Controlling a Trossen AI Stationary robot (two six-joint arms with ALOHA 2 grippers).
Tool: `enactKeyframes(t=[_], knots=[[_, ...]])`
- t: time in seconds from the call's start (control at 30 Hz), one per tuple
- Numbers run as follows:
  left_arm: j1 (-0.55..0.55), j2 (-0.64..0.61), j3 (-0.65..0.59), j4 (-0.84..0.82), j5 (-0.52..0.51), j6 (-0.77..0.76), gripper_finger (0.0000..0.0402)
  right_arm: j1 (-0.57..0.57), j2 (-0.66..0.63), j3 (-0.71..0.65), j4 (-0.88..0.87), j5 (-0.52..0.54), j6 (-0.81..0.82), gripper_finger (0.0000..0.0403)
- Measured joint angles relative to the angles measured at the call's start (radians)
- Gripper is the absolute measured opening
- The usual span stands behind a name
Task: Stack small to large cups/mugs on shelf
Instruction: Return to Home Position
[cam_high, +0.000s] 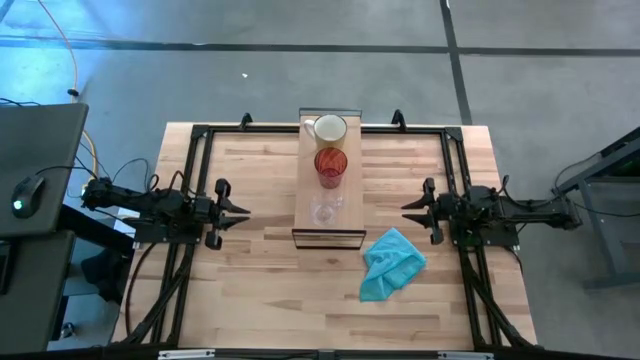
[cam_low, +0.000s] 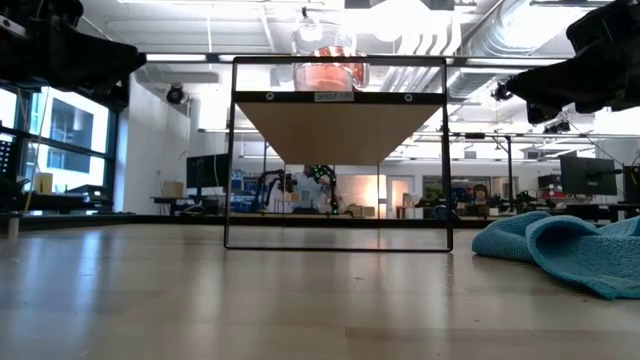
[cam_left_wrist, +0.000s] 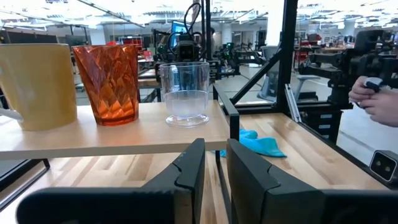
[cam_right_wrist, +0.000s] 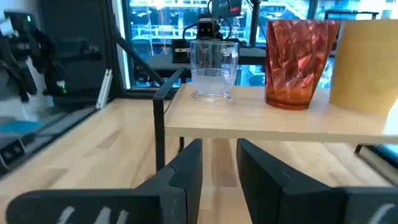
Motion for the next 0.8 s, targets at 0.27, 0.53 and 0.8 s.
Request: enactKeyframes(t=[0.27, 0.53, 0.8], knots=[[0.0, 0.0, 0.0, 0.0, 0.0, 0.0, 0.0056, 0.0, 0.0, 0.0, 0.001, -0.013, -0.021, 0.0092], [0.0, 0.0, 0.0, 0.0, 0.0, 0.0, 0.0056, 0.0, 0.0, 0.0, 0.008, -0.054, -0.051, 0.0092], [0.0, 0.0, 0.0, 0.0, 0.0, 0.0, 0.0056, 0.0, 0.016, 0.0, -0.003, 0.029, 0.01, 0.0092]])
